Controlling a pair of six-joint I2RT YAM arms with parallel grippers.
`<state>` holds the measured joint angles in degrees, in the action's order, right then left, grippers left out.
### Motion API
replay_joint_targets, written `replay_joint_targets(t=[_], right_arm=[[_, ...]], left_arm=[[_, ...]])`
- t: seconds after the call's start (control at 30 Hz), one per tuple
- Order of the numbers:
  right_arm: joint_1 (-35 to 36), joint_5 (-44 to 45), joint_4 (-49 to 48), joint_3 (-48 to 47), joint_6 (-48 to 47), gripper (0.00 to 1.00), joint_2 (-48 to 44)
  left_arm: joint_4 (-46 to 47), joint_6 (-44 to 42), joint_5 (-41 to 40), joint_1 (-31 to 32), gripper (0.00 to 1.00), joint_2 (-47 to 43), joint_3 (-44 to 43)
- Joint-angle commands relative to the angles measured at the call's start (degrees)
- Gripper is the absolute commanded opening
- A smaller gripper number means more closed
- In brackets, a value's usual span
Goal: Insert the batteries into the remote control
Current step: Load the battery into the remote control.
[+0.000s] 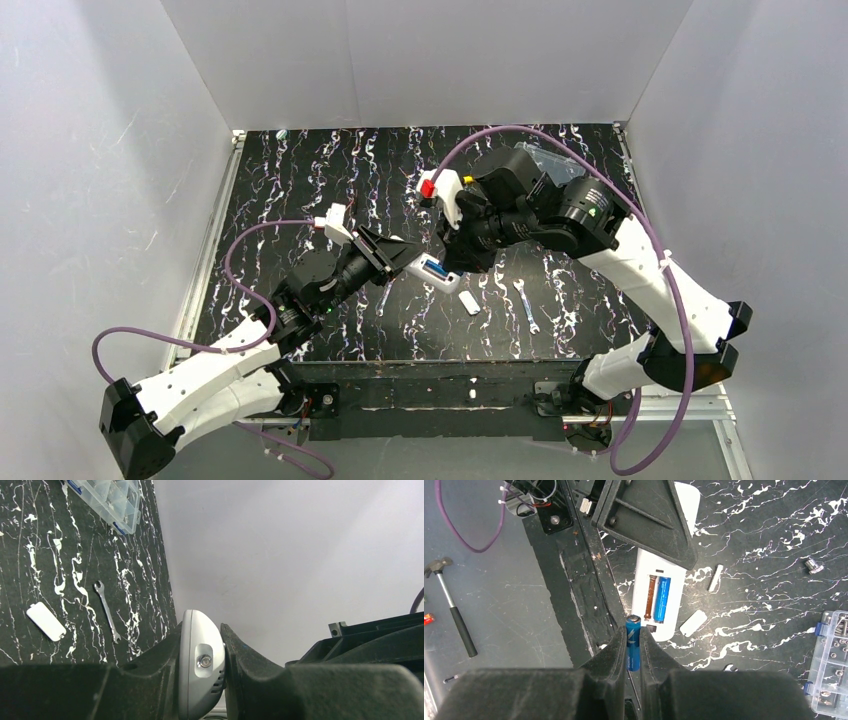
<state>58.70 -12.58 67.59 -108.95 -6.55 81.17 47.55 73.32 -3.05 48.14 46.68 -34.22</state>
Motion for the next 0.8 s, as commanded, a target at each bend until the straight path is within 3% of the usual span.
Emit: replay_joint_targets(t=[0.0,0.77], right_arm=[[0.5,-0.7,-1.0,-0.1,-1.4,0.01,1.5],[1.6,3.1,1.6,0.7,-0.3,0.03,5.2]], left_arm=[[5.2,2.5,-1.5,0.4,0.0,-0.6,-1.7],[7.0,3.8,-0.2,0.9,0.0,0.3,-2.4]])
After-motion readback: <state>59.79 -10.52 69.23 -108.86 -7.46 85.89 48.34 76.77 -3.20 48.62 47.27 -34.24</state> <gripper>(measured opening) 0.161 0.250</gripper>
